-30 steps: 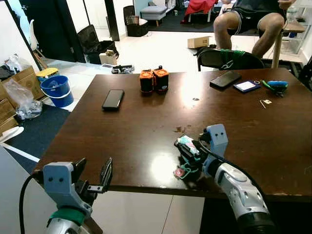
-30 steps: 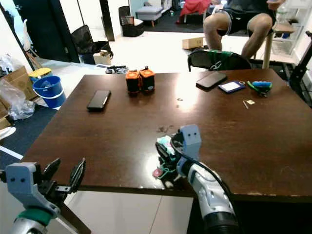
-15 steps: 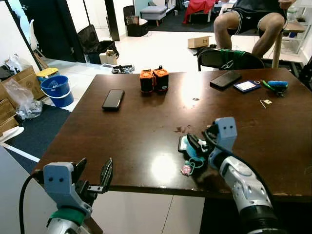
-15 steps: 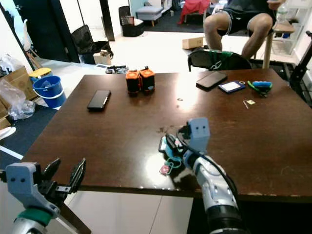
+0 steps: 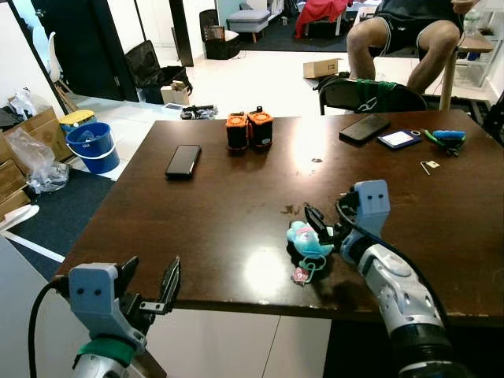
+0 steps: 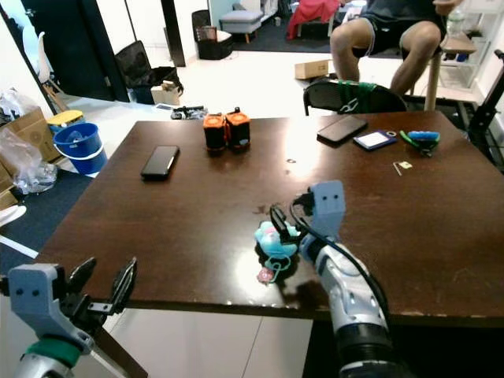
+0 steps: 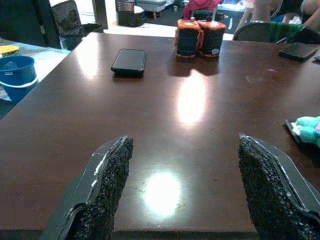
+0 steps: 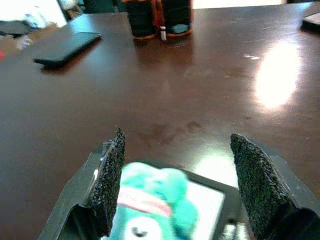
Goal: Hang keys on a hook
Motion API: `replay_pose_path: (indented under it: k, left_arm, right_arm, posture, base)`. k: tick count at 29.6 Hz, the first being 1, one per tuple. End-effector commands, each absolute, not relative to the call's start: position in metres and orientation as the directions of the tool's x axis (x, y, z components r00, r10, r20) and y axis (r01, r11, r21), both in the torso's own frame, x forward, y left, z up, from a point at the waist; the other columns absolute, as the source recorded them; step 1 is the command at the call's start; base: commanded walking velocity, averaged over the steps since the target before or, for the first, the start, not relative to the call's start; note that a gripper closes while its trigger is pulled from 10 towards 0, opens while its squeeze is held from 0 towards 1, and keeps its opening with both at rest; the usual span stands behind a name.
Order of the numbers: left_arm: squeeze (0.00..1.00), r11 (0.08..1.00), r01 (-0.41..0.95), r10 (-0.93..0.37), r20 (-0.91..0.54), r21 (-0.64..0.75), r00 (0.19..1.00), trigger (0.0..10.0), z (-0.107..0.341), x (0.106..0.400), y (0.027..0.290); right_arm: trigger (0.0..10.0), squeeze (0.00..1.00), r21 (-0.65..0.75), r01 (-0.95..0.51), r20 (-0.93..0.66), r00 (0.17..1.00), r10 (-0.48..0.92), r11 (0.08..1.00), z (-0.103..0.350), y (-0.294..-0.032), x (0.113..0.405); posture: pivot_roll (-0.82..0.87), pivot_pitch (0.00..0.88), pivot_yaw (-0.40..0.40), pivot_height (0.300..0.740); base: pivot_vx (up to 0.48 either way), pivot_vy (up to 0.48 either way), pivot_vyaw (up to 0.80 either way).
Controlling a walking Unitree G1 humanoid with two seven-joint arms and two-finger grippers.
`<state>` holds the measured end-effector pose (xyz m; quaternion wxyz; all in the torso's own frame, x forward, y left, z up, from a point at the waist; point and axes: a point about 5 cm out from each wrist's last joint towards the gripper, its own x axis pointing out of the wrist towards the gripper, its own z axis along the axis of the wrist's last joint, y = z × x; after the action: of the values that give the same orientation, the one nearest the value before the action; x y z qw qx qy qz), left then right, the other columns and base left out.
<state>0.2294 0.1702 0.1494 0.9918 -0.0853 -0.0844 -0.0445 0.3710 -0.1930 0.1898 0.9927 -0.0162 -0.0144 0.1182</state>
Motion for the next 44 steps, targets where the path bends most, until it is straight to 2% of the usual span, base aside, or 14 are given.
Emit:
replay_pose_path:
  k: [1, 7, 9, 10, 13, 15, 21, 26, 28, 37, 44]
  left_arm:
    - [0.0, 0.983, 0.089, -0.063, 0.164, -0.159, 0.985, 10.0, 0.147, 0.226, 0.176]
    - [0.0, 0.983, 0.099, -0.073, 0.164, -0.158, 0.984, 10.0, 0.147, 0.227, 0.175]
    - [0.0, 0.982, 0.104, -0.078, 0.164, -0.155, 0.983, 10.0, 0.147, 0.227, 0.174]
    - [0.0, 0.983, 0.105, -0.08, 0.163, -0.153, 0.983, 10.0, 0.148, 0.227, 0.174]
    - [0.0, 0.983, 0.105, -0.08, 0.163, -0.153, 0.983, 10.0, 0.148, 0.227, 0.174]
    - [0.0, 0.984, 0.097, -0.073, 0.161, -0.148, 0.984, 10.0, 0.148, 0.224, 0.176]
    - [0.0, 0.986, 0.087, -0.065, 0.154, -0.145, 0.986, 10.0, 0.147, 0.22, 0.177]
    - [0.0, 0.986, 0.087, -0.066, 0.151, -0.143, 0.986, 10.0, 0.146, 0.22, 0.177]
    - [0.0, 0.986, 0.087, -0.066, 0.149, -0.14, 0.987, 10.0, 0.146, 0.222, 0.177]
    - [0.0, 0.986, 0.087, -0.066, 0.151, -0.14, 0.986, 10.0, 0.145, 0.226, 0.176]
    - [0.0, 0.983, 0.11, -0.087, 0.153, -0.145, 0.984, 10.0, 0.145, 0.229, 0.171]
  right_arm:
    - [10.0, 0.0, -0.064, -0.213, -0.021, 0.977, 0.212, 0.975, 0.181, -0.197, 0.369]
    - [10.0, 0.0, -0.052, -0.201, -0.047, 0.979, 0.198, 0.978, 0.177, -0.203, 0.372]
    - [10.0, 0.0, -0.055, -0.238, -0.074, 0.969, 0.234, 0.97, 0.174, -0.198, 0.373]
    - [10.0, 0.0, -0.078, -0.306, -0.112, 0.948, 0.297, 0.949, 0.171, -0.189, 0.374]
    - [10.0, 0.0, -0.078, -0.306, -0.112, 0.948, 0.297, 0.949, 0.171, -0.189, 0.374]
    - [10.0, 0.0, -0.103, -0.436, -0.173, 0.893, 0.415, 0.894, 0.166, -0.171, 0.371]
    - [10.0, 0.0, -0.11, -0.521, -0.211, 0.845, 0.492, 0.847, 0.162, -0.158, 0.366]
    - [10.0, 0.0, -0.109, -0.544, -0.219, 0.83, 0.514, 0.832, 0.161, -0.153, 0.363]
    - [10.0, 0.0, -0.1, -0.586, -0.224, 0.801, 0.555, 0.804, 0.158, -0.141, 0.358]
    - [10.0, 0.0, -0.088, -0.607, -0.212, 0.786, 0.581, 0.789, 0.156, -0.127, 0.354]
    - [10.0, 0.0, -0.055, -0.631, -0.168, 0.77, 0.616, 0.774, 0.158, -0.096, 0.353]
  posture:
    - [-0.16, 0.05, 0.167, 0.74]
    - [-0.17, 0.045, 0.173, 0.74]
    - [-0.17, 0.045, 0.173, 0.74]
    - [-0.17, 0.045, 0.173, 0.74]
    - [-0.17, 0.045, 0.173, 0.74]
    - [-0.14, 0.049, 0.161, 0.74]
    - [-0.14, 0.057, 0.162, 0.74]
    - [-0.14, 0.057, 0.162, 0.74]
    - [-0.14, 0.057, 0.162, 0.74]
    - [-0.16, 0.063, 0.172, 0.74]
    - [-0.17, 0.067, 0.173, 0.74]
  base:
    - [0.0, 0.0, 0.0]
    - [0.0, 0.0, 0.0]
    - [0.0, 0.0, 0.0]
    - [0.0, 0.0, 0.0]
    - [0.0, 0.0, 0.0]
    - [0.0, 0.0, 0.0]
    - [0.0, 0.0, 0.0]
    - [0.0, 0.0, 0.0]
    - [0.0, 0.0, 0.0]
    - [0.0, 0.0, 0.0]
    - [0.0, 0.0, 0.0]
